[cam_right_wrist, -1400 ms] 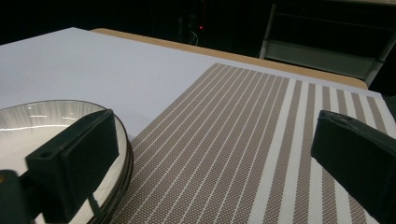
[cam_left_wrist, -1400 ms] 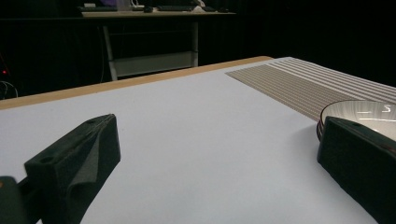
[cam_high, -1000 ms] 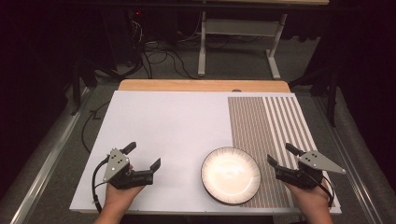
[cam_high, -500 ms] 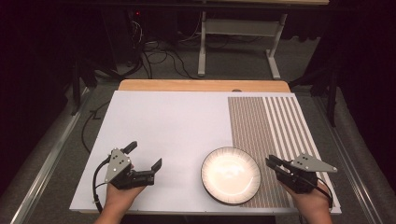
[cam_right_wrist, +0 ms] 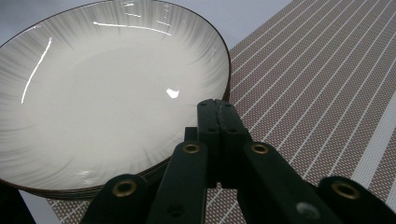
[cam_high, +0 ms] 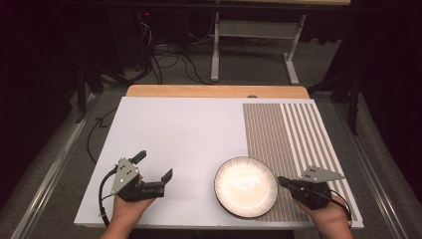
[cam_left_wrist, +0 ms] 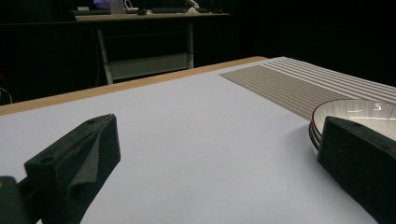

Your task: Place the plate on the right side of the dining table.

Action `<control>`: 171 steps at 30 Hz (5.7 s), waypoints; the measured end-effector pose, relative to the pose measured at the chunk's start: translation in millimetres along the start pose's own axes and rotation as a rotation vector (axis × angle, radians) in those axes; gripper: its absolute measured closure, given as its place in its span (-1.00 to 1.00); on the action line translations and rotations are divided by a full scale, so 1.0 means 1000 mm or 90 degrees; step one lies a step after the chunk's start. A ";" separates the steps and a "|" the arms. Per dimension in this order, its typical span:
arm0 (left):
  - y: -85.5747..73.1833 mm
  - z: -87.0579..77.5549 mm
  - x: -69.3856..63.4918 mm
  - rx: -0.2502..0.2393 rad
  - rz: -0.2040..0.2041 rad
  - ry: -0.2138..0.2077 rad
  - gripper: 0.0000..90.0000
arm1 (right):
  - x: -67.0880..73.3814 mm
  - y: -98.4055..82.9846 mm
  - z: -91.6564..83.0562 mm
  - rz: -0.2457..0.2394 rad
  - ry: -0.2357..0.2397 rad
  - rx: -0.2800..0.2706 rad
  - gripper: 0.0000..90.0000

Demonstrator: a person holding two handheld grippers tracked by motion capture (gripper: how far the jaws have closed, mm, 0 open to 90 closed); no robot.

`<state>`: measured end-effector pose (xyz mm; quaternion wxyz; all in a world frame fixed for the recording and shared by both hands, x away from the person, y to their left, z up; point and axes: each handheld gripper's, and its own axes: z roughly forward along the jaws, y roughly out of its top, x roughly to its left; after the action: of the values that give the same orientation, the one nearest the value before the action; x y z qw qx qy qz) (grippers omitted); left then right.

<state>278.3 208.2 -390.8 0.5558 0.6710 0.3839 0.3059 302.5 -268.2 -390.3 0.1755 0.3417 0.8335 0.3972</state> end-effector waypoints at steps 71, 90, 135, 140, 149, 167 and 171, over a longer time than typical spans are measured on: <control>0.002 -0.002 0.001 -0.005 -0.006 -0.003 -0.99 | 0.020 0.002 0.017 -0.035 0.045 0.027 1.00; 0.002 -0.001 -0.001 0.001 -0.011 -0.011 -0.99 | 0.036 0.007 0.028 -0.063 0.072 0.043 1.00; -0.005 0.074 -0.084 0.335 -0.238 -0.272 -0.18 | 0.045 0.012 0.034 -0.094 0.078 0.048 1.00; -0.005 0.075 -0.081 0.343 -0.266 -0.264 -0.02 | 0.045 0.012 0.035 -0.092 0.075 0.049 1.00; -0.005 0.074 -0.079 0.340 -0.302 -0.254 0.13 | 0.046 0.012 0.034 -0.097 0.068 0.050 1.00; -0.010 0.068 -0.073 0.287 -0.352 -0.252 0.49 | 0.036 0.016 0.017 -0.063 0.050 -0.025 0.89; -0.008 0.065 -0.070 0.265 -0.355 -0.249 0.56 | 0.030 0.016 0.011 -0.044 0.034 -0.047 0.78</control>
<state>294.9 115.4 -409.8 0.5324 0.6848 0.4919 -0.0746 294.9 -233.9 -385.1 0.1791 0.2956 0.8340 0.4301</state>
